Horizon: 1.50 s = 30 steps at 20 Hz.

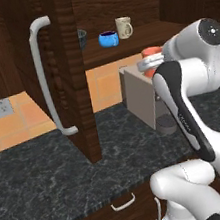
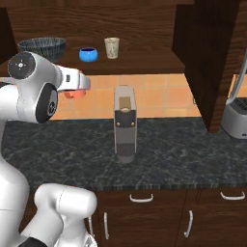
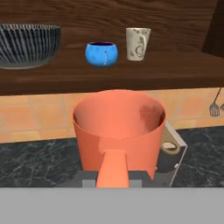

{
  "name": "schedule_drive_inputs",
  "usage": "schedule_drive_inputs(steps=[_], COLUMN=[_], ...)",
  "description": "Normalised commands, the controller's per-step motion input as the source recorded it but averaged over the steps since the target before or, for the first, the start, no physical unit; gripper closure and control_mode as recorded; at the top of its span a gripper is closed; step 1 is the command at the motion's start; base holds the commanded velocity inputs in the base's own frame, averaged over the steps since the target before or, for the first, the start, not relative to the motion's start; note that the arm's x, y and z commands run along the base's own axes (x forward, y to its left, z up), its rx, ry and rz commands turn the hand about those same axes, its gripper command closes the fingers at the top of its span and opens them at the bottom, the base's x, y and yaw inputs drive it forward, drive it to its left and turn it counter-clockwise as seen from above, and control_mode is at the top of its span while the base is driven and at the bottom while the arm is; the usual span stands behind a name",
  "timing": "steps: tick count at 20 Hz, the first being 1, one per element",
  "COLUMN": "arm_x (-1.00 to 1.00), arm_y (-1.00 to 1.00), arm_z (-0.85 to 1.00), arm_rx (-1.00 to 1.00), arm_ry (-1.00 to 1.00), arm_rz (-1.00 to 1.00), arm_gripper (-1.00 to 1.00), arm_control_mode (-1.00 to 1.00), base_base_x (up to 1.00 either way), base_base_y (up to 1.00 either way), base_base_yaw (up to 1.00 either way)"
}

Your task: Gather all objects into one cabinet and sort the glasses and bowls to opposite sides.

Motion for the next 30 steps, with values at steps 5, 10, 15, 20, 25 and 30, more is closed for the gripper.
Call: schedule_drive_inputs(steps=[5,10,15,20,25,30], arm_x=[-0.2,0.02,0.28,0.4,1.0,0.16], arm_y=[0.0,-0.33,-0.66,-0.03,-0.46,-0.02], arm_z=[0.46,0.76,0.77,0.11,0.56,0.04], arm_rx=[0.0,0.06,0.13,-0.03,0.03,-0.01], arm_ry=[-0.09,-0.09,0.0,0.02,0.06,0.0], arm_rz=[-0.01,0.0,0.0,0.0,0.0,-0.01], arm_gripper=[1.0,1.0,1.0,1.0,1.0,1.0], arm_control_mode=[-1.0,-1.0,-1.0,-1.0,-1.0,-1.0], base_base_x=[0.0,0.0,0.0,0.0,0.0,0.0], base_base_y=[0.0,0.0,0.0,0.0,0.0,0.0], base_base_yaw=[0.0,0.0,0.0,0.0,0.0,0.0])
